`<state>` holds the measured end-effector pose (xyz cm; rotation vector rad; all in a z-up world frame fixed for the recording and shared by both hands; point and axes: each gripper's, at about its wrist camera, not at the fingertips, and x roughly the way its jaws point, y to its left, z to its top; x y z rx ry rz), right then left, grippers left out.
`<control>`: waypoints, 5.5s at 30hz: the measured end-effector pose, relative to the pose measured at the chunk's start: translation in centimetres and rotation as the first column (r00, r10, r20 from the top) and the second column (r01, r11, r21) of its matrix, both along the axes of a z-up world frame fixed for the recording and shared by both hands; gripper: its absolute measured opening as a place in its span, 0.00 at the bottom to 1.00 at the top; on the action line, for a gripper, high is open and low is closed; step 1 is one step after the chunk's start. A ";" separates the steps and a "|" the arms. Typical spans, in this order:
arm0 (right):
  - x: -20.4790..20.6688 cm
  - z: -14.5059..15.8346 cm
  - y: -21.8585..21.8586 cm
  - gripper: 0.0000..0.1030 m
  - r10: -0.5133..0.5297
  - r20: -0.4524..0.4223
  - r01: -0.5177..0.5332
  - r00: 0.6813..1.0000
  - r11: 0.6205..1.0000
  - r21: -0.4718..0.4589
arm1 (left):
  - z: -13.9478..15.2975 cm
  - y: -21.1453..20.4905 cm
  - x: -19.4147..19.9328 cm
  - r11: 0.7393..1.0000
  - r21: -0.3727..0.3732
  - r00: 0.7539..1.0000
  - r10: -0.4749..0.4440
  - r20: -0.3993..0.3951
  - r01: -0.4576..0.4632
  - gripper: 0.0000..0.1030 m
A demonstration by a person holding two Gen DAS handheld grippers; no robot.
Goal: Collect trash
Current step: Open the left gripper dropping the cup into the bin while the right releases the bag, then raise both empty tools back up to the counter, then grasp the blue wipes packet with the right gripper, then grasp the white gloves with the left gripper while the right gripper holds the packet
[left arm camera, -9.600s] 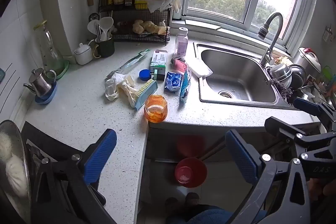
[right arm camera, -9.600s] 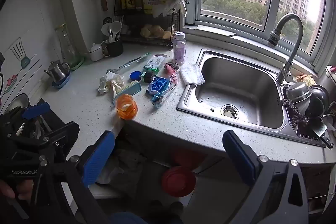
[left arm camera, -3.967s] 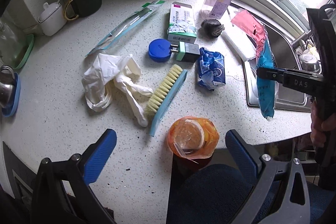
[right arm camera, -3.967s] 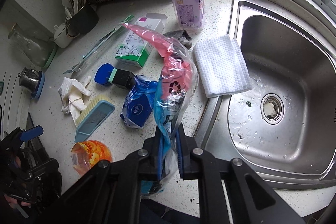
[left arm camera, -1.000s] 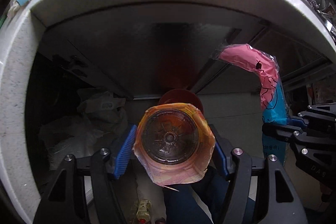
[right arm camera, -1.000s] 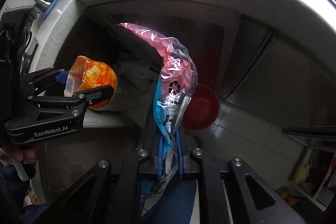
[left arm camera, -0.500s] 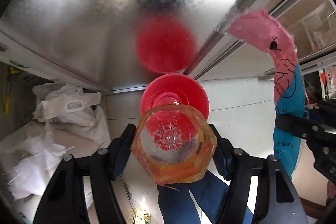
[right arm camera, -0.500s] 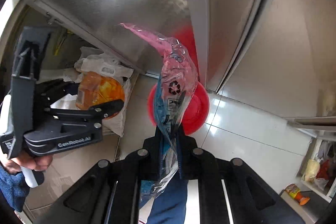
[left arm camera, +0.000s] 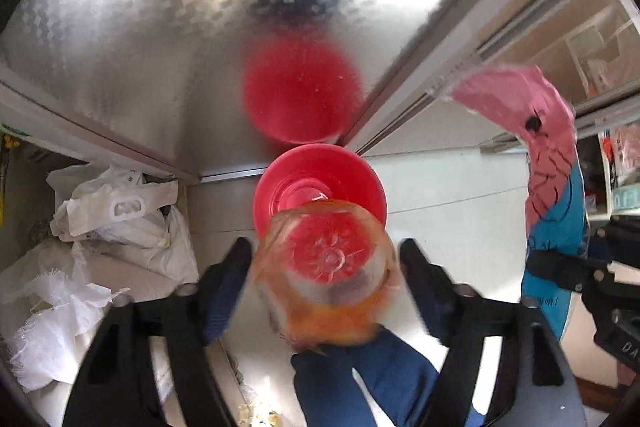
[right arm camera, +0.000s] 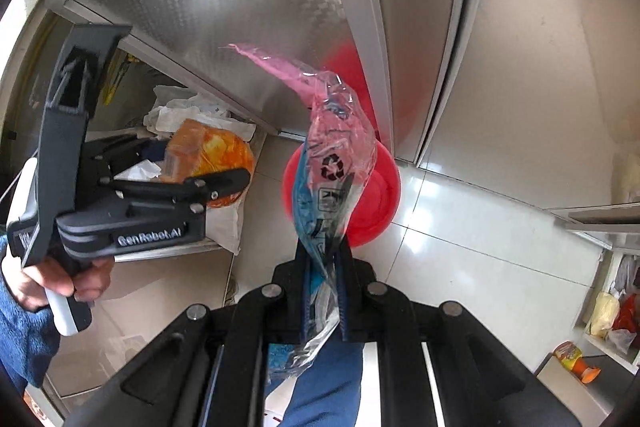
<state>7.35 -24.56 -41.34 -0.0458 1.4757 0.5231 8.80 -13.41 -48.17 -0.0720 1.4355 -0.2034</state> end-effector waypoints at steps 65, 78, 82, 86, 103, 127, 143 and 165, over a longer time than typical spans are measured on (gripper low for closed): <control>1.8 24.2 4.7 0.99 0.171 0.249 -0.180 0.953 0.983 0.014 | 29.0 7.9 -6.2 0.968 0.040 0.936 0.230 0.266 -0.249 1.00; 5.5 34.9 7.2 0.99 0.191 0.385 -0.242 0.903 0.966 0.087 | 41.0 11.6 -3.0 0.963 0.035 0.897 0.237 0.373 -0.268 1.00; 6.3 35.9 9.6 0.99 0.217 0.394 -0.274 0.893 0.957 0.095 | 42.8 14.1 -1.3 0.969 -0.045 0.899 0.242 0.366 -0.243 1.00; 8.5 36.8 12.4 0.99 0.211 0.392 -0.276 0.895 0.954 0.118 | 43.0 16.9 1.2 0.963 -0.055 0.891 0.264 0.369 -0.263 1.00; 18.8 30.5 21.4 0.89 0.208 0.212 -0.213 0.955 0.977 0.001 | 37.6 25.9 11.5 0.957 -0.029 0.916 0.285 0.283 -0.289 1.00; 22.8 25.2 25.7 0.52 0.179 0.098 -0.159 0.979 0.969 -0.187 | 34.1 31.2 12.9 0.943 -0.042 0.923 0.331 0.193 -0.330 1.00; 19.1 27.7 23.5 0.19 0.194 0.135 -0.181 0.972 0.979 -0.097 | 31.5 34.6 15.4 0.936 -0.037 0.923 0.352 0.158 -0.350 1.00; 19.1 29.2 22.5 0.19 0.159 0.132 -0.161 0.978 0.987 0.002 | 28.8 32.1 18.8 0.966 0.139 0.974 0.204 0.104 -0.217 0.38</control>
